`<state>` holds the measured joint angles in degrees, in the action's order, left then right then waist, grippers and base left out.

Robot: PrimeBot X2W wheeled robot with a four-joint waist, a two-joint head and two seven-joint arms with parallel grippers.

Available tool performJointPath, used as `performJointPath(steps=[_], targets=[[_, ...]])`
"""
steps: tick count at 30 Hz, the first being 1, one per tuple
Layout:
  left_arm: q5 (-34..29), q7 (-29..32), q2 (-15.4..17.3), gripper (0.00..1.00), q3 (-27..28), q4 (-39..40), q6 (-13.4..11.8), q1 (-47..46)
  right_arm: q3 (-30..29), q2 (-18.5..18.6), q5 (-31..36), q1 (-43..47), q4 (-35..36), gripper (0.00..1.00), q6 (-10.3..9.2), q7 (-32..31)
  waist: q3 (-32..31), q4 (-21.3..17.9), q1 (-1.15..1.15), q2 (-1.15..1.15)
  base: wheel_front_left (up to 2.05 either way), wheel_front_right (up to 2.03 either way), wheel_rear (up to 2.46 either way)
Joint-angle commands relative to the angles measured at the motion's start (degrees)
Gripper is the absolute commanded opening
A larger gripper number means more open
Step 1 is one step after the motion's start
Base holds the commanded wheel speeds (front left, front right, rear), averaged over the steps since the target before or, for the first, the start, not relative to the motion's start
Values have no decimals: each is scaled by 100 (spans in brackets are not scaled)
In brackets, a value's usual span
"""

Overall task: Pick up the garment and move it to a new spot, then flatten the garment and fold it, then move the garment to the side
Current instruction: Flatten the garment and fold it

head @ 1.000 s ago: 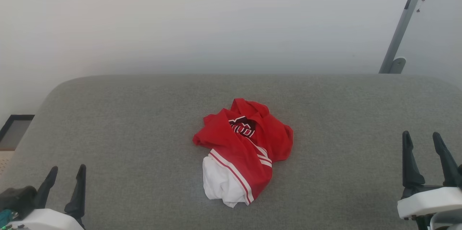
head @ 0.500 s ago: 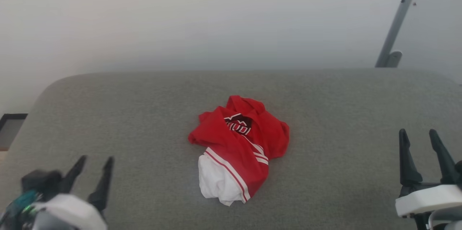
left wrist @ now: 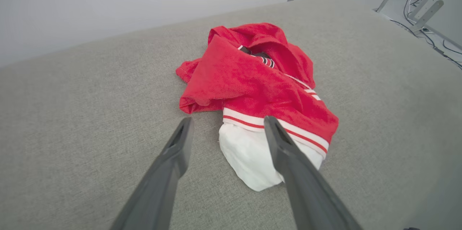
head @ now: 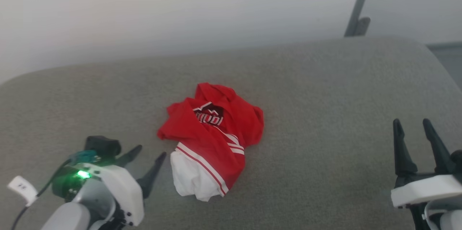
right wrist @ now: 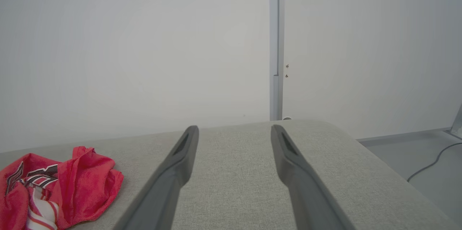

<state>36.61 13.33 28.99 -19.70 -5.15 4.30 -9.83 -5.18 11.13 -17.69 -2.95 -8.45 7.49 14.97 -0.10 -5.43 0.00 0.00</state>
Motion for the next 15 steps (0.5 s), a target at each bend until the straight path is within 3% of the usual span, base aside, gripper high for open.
performJointPath(steps=[1,15], targets=[[62,153,-60,100,-88,-63,-15,-118,32,44,-61,-132,-28,100,0,32,250,-197,0,0,0,0,0],[39,1065,-494,100,-648,-1491,-149,-666,107,95,-237,-348,-77,100,0,32,694,-442,0,0,0,0,0]])
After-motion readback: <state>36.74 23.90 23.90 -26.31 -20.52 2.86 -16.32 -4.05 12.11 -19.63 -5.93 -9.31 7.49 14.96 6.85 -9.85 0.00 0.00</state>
